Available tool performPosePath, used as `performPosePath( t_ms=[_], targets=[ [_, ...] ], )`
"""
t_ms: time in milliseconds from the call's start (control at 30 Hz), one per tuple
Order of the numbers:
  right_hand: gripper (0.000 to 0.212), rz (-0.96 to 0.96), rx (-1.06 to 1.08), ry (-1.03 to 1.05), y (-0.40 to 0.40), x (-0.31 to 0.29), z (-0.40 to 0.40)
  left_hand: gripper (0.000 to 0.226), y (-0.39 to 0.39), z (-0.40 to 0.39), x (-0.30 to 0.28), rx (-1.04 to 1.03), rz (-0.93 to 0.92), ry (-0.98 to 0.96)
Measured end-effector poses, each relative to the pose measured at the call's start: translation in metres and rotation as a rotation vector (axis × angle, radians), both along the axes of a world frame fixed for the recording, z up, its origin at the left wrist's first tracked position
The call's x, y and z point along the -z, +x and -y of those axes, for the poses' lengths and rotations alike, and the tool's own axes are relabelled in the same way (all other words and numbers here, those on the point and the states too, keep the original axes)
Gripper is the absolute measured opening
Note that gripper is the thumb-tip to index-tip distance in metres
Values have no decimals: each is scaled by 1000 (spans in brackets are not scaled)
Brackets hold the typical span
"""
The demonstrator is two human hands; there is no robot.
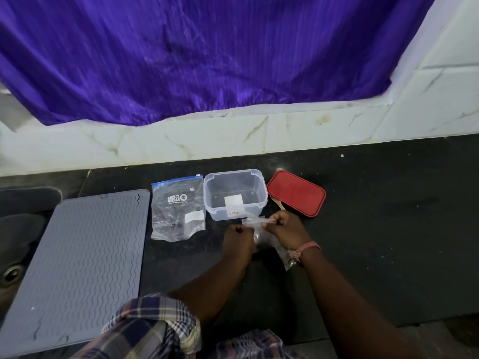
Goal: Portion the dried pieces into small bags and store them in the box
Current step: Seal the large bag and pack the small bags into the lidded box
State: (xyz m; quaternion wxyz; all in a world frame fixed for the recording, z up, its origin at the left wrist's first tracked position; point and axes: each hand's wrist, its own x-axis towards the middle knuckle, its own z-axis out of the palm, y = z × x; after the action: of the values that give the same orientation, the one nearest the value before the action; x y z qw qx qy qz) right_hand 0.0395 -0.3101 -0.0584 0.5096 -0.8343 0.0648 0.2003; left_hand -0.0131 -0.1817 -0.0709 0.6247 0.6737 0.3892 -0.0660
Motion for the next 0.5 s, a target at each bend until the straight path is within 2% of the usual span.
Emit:
performPosePath(
  t_ms=[67,167,300,367,433,500],
  targets=[
    [11,11,38,83,2,-3,-1,12,2,-3,1,13,32,-9],
    [13,-23,59,141,8,-8,-6,21,3,-10,8,47,-5,-72],
    [17,-110,148,291,13,-17,-12,28,-4,-20,19,10,-170,-225],
    [20,-179,250,467,22,-20,-15,38,-4,-25,20,-31,-245,-230],
    [18,-212,352,650,33,-27,-24,37,0,-32,23,-71,-279,-170],
    [14,-229,400,652,46,-32,-38,30,8,-42,22,-113,-246,-67]
  ],
)
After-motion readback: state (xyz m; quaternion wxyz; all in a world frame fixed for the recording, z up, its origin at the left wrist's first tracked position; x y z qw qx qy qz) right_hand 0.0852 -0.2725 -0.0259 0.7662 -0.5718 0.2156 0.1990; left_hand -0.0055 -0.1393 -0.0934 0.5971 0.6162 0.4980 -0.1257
